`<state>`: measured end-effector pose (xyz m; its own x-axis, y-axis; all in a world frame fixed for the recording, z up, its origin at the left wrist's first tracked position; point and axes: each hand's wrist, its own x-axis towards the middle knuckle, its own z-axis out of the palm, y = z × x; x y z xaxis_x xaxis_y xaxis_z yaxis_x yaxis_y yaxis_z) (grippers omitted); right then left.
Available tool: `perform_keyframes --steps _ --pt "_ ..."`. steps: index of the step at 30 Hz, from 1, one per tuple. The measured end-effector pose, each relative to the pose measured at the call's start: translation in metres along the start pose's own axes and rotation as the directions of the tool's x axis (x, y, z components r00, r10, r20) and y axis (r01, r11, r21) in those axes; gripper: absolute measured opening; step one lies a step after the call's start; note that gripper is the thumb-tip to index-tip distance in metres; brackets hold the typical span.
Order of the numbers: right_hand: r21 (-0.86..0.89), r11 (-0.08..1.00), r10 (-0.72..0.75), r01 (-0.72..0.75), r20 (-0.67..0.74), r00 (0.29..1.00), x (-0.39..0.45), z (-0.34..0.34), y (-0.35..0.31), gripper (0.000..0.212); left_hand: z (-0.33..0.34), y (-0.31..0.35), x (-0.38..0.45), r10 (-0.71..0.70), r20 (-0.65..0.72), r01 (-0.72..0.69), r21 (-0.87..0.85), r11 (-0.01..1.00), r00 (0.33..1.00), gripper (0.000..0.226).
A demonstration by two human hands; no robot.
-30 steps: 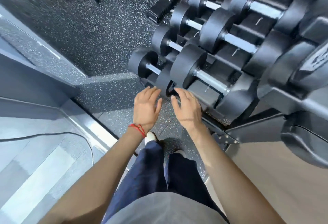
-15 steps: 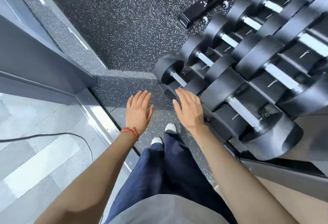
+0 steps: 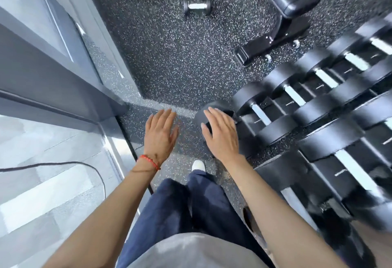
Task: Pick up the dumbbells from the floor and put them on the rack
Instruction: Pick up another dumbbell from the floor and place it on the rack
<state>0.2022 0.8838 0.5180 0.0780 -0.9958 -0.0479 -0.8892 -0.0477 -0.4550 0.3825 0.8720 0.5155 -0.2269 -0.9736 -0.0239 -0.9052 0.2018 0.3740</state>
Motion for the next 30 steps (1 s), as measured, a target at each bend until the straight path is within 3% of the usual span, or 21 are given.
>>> perform_keyframes --steps 13,20,25,30 --pt "-0.017 1.0 -0.018 0.017 -0.02 1.0 0.137 0.001 -0.025 0.041 -0.028 -0.05 0.12 0.033 -0.091 -0.035 -0.024 0.999 0.995 0.037" --pt "-0.002 0.997 0.079 -0.079 -0.064 0.995 0.222 0.02 -0.061 0.039 -0.057 -0.116 0.201 0.087 -0.027 -0.087 -0.021 0.996 0.996 0.038" --pt "-0.052 0.991 0.122 -0.121 0.001 0.993 0.263 0.025 -0.077 0.041 -0.071 -0.144 0.242 0.129 -0.031 -0.13 -0.006 0.992 0.991 0.036" --pt "-0.066 0.991 0.123 -0.12 0.041 0.992 0.297 0.023 -0.072 0.043 -0.074 -0.155 0.285 0.095 0.08 -0.094 -0.008 0.995 0.992 0.042"
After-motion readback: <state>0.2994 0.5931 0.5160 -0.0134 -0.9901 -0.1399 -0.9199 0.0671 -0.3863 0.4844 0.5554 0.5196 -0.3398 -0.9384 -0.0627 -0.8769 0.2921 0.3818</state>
